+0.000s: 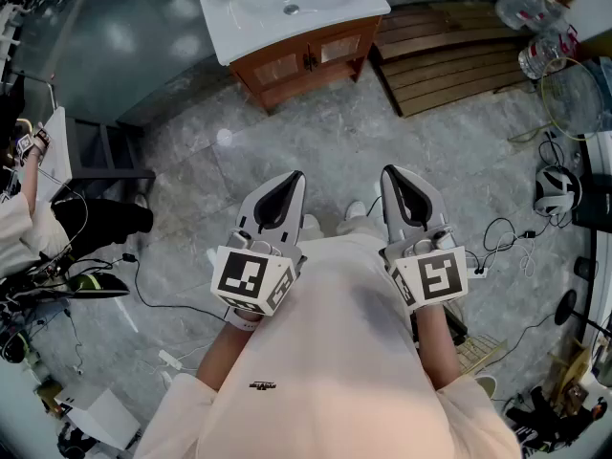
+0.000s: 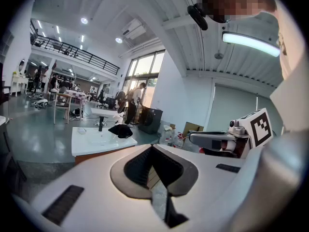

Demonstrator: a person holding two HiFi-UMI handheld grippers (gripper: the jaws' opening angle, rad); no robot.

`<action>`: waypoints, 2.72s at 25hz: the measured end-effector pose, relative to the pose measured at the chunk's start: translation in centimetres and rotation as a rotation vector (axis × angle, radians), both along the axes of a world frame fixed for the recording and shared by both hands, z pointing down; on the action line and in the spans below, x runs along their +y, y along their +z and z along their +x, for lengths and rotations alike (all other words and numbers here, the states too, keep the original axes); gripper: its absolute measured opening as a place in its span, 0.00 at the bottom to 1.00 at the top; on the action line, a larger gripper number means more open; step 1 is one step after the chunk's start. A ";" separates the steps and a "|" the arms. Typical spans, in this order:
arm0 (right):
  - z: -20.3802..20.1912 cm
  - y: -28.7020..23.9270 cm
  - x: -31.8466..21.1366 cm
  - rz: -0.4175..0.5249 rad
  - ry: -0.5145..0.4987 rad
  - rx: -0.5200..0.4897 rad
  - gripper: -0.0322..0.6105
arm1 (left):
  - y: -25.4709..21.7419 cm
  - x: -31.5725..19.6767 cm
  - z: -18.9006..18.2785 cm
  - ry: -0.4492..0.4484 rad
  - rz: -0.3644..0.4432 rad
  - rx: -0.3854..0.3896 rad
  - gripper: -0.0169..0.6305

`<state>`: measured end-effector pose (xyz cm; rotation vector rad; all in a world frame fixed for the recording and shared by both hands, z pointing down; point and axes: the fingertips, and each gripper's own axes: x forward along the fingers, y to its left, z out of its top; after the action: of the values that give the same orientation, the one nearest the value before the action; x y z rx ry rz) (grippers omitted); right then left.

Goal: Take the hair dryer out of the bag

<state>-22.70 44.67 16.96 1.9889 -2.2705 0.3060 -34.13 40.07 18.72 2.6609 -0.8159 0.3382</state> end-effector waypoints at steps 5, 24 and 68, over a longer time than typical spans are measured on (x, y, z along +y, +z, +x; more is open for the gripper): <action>2.0 0.4 1.9 -0.002 -0.024 -0.002 0.05 | 0.5 2.1 2.5 -0.003 -0.012 -0.013 0.04; 14.0 0.9 2.5 0.066 0.018 -0.136 0.05 | 0.3 3.1 13.6 -0.048 -0.007 -0.080 0.04; 21.9 1.3 -27.2 0.039 -0.139 -0.118 0.05 | 0.9 -27.3 24.1 -0.086 -0.055 -0.017 0.04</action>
<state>-0.78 17.44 18.27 1.8650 -2.4903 0.3769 -10.07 12.78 19.66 2.5665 -0.9093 0.3569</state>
